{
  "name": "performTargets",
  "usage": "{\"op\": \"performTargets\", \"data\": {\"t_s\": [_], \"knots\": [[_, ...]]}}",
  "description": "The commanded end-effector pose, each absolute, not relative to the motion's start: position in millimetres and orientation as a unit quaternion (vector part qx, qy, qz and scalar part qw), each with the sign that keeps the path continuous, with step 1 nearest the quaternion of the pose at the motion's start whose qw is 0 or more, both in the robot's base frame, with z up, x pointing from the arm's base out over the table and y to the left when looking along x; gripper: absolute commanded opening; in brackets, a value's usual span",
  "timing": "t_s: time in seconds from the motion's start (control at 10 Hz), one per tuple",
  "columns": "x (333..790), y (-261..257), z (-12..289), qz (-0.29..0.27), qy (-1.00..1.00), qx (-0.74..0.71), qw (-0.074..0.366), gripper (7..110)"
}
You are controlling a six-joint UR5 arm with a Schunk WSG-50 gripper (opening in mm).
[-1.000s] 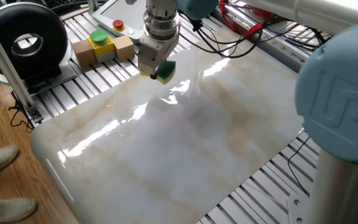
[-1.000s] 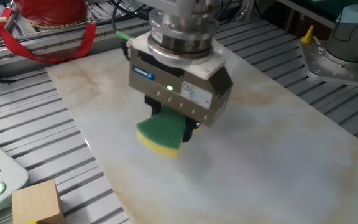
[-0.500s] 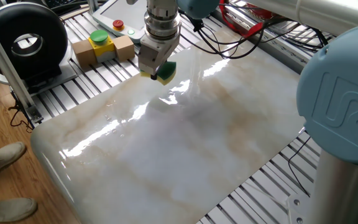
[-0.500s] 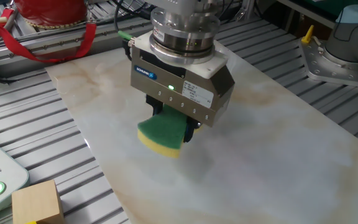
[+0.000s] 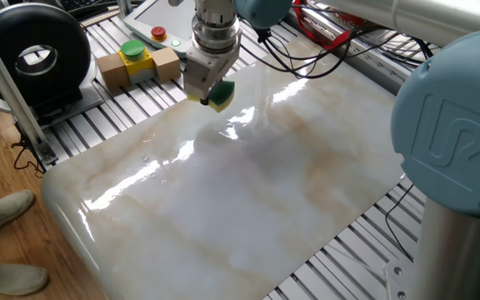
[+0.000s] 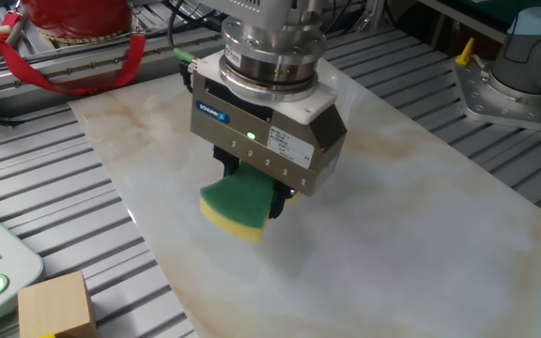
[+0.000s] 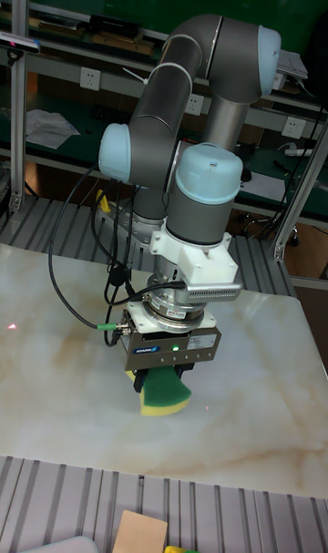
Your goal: Clean the tabletop with a sponge
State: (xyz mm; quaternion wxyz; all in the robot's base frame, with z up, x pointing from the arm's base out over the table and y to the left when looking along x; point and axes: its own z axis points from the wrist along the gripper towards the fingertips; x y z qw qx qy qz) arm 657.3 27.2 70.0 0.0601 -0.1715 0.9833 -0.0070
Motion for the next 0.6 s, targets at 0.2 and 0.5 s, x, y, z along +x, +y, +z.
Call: {"op": "performTargets", "data": {"t_s": [0.2, 0.5], "knots": [[664.1, 34.6, 69.4, 0.011, 0.985, -0.156, 0.069, 7], [664.1, 39.2, 68.9, 0.020, 0.985, -0.160, 0.069, 7]]}}
